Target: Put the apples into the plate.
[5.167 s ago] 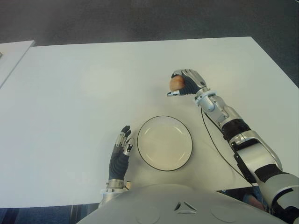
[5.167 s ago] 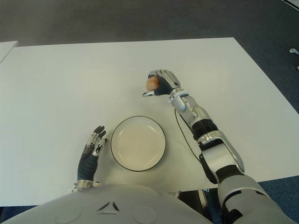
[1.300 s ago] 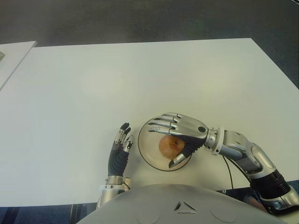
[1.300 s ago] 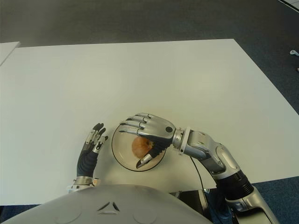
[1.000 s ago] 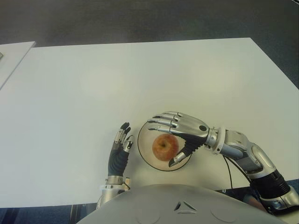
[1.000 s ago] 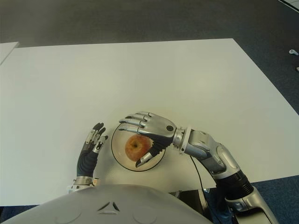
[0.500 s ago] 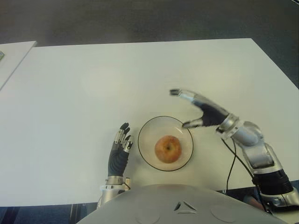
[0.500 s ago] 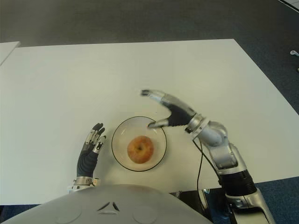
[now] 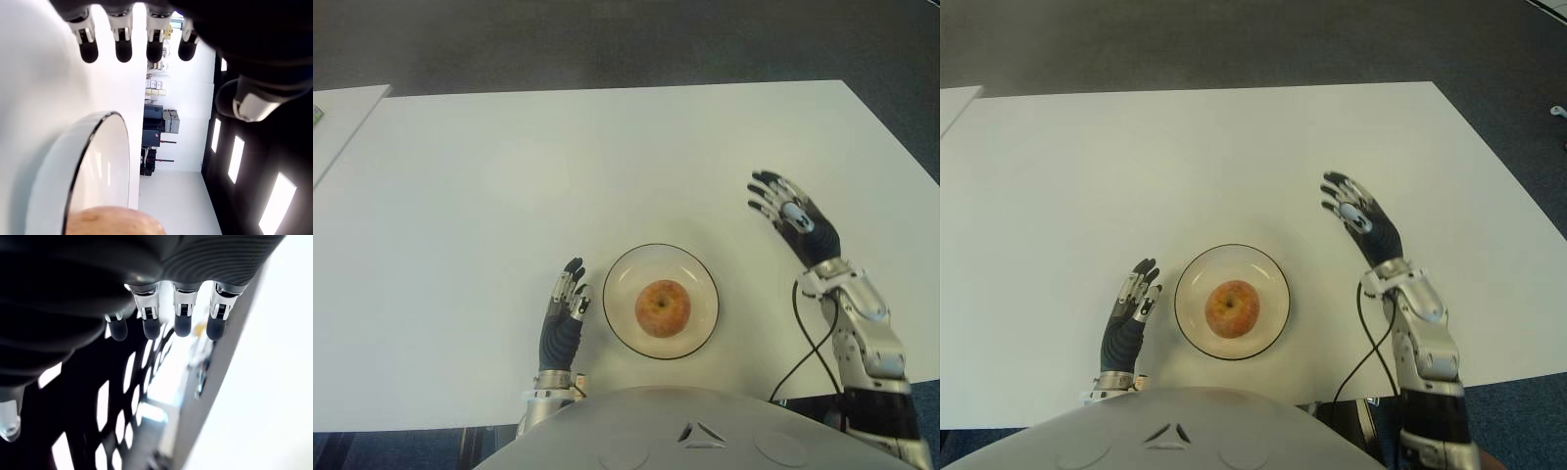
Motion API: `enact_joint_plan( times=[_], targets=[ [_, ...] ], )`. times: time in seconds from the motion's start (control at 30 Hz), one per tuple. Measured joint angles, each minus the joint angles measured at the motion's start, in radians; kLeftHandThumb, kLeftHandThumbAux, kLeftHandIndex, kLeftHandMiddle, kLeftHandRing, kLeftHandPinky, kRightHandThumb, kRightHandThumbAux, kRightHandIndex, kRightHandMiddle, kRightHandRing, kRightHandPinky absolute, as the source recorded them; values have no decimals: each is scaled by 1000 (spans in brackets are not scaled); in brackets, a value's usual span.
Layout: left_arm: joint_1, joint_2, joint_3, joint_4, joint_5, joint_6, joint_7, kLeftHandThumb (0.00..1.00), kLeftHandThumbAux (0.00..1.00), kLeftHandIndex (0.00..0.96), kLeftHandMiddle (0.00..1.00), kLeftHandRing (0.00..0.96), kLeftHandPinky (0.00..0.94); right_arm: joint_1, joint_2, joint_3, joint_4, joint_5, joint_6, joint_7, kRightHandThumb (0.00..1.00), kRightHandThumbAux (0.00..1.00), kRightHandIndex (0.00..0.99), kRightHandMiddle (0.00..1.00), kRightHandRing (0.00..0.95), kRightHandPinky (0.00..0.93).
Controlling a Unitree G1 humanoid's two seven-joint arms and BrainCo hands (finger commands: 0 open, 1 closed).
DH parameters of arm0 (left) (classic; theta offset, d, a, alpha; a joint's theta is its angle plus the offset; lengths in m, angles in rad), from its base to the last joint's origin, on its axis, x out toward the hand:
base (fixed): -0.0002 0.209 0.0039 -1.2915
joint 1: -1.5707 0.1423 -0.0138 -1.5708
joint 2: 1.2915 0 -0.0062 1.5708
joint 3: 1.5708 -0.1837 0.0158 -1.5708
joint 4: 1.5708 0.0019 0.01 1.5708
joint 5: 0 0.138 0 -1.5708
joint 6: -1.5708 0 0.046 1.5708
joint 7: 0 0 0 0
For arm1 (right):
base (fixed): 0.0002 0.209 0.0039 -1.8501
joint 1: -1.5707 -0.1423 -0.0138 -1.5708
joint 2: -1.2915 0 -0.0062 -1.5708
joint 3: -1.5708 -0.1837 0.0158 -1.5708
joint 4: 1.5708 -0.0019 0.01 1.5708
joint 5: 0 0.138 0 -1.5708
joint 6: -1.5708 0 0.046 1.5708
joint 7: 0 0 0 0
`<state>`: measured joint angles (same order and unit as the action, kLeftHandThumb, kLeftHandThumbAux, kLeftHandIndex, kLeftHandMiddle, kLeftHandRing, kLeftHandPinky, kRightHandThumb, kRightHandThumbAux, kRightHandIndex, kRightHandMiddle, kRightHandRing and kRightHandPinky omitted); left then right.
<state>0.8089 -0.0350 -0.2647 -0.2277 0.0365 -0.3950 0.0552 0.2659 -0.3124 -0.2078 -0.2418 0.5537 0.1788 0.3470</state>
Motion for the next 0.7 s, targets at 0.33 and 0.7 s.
enact_joint_plan(
  times=[0.33,0.7],
  targets=[
    [-2,-5,28,6,46,-20,42,70,372,51,23,13,46,152,99,29,77,-59,-76,51,180,356,83,92,26,10],
    [-4,-5,54,38,38,-37,47,84,390,51,24,16,54,147,125,83,121,-239,-283,60,168,403,58,40,0,0]
  ],
)
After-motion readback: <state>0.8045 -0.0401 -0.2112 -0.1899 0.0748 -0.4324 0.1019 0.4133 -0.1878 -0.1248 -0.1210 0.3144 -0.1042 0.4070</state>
